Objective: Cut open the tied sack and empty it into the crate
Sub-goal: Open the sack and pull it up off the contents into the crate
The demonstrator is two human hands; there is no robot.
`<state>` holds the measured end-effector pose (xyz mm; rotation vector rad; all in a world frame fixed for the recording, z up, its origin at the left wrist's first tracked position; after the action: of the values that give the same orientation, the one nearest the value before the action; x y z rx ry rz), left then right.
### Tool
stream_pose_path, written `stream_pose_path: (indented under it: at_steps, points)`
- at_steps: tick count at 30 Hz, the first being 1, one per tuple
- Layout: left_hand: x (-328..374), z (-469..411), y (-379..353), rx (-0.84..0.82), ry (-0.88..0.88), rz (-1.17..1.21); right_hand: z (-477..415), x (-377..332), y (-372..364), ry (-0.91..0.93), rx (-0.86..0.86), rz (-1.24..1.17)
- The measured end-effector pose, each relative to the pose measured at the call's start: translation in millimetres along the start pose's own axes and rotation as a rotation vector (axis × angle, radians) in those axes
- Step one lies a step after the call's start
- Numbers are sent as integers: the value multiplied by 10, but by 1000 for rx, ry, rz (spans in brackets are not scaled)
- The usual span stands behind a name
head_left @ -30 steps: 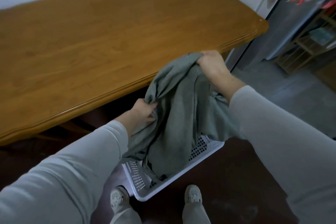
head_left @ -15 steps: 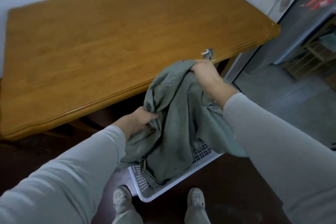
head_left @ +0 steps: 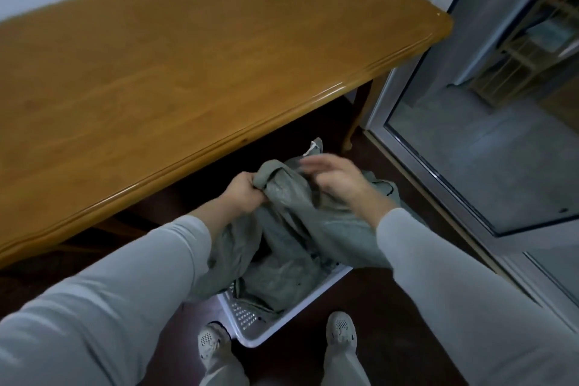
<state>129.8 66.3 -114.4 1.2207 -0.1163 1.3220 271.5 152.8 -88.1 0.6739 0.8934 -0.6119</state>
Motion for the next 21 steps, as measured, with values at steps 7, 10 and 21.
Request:
stream_pose_path:
  at_steps: [7, 10, 21]
  points:
    - [-59, 13, 212, -28, 143, 93, -25, 1276, 674, -185, -67, 954]
    - [-88, 74, 263, -35, 167, 68, -113, 1392, 617, -212, 24, 874]
    - [322, 107, 170, -48, 105, -145, -185, 844, 1285, -282, 714, -352]
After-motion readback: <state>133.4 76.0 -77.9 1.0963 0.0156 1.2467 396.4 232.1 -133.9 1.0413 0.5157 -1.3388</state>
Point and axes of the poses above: each hand's wrist, its own z-axis away from the middle knuckle, its own y-axis out of the back of the hand, x = y × z, the point moved 9 cm from there along -z, towards the middle knuckle, and after that the axes turned 10 degrees about x, right-handed, at the moved point
